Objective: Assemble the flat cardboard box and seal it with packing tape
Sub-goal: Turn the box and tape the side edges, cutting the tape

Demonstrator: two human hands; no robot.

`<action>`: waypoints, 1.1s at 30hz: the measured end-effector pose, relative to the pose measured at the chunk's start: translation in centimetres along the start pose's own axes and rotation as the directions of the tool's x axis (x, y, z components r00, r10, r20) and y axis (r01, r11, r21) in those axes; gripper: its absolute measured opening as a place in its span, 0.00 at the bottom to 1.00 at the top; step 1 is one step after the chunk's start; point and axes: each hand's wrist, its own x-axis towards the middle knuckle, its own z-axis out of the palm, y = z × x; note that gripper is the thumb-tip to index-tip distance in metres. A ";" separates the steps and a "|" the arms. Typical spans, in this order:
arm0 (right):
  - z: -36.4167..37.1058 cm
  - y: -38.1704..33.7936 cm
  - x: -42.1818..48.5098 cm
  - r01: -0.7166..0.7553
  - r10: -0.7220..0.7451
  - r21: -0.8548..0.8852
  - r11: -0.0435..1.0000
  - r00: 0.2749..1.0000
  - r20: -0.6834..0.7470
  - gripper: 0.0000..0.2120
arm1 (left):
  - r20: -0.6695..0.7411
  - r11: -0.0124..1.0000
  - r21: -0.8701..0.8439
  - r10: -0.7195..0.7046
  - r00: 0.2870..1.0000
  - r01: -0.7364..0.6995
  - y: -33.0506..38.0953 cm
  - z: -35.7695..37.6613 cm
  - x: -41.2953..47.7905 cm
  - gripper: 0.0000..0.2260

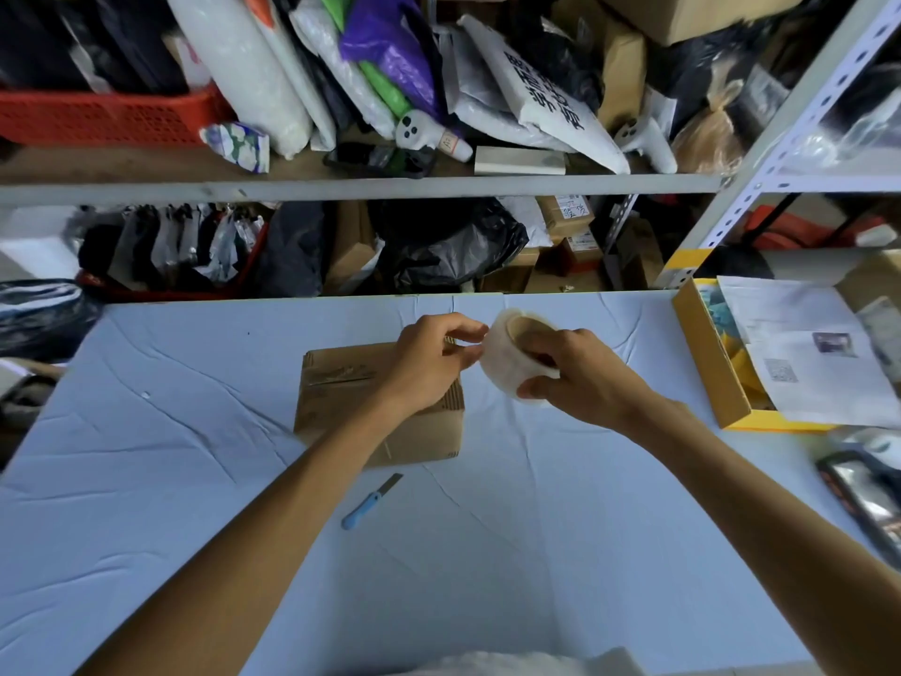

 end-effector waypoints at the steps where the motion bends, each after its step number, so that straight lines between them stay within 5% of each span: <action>1: 0.1 0.0 0.0 -0.008 0.008 -0.002 1.000 1.000 0.001 0.18 | -0.036 1.000 0.002 0.001 0.999 -0.001 0.0 0.0 -0.2 0.11; 9: 0.3 -0.3 -0.3 -0.003 0.003 0.003 1.000 1.000 0.004 0.20 | -0.160 0.999 -0.012 0.034 0.987 -0.037 0.2 0.3 -0.9 0.07; 16: -0.5 -0.5 -0.5 -0.013 0.012 0.029 0.999 1.000 0.022 0.12 | -0.038 0.997 -0.030 0.069 0.997 -0.070 0.4 -0.1 -0.7 0.08; 21: -0.7 -0.9 -0.6 -0.004 0.001 0.084 0.996 0.999 0.039 0.09 | -0.077 0.994 0.027 0.104 0.992 -0.103 0.6 -0.5 -0.3 0.05; 24: -0.3 -0.6 0.0 -0.124 0.120 0.068 0.990 0.991 0.057 0.07 | -0.131 0.976 0.123 0.194 0.972 -0.178 1.1 -0.7 -0.7 0.05; 26: -0.2 -0.1 0.3 -0.232 0.228 0.053 0.971 0.971 0.073 0.16 | -0.132 0.965 0.170 0.221 0.966 -0.198 1.3 -0.6 -0.9 0.05; 33: -0.2 -0.4 -0.1 -0.271 0.254 0.181 0.945 0.961 0.112 0.11 | -0.126 0.976 0.215 0.049 0.991 -0.021 0.8 -1.5 0.0 0.06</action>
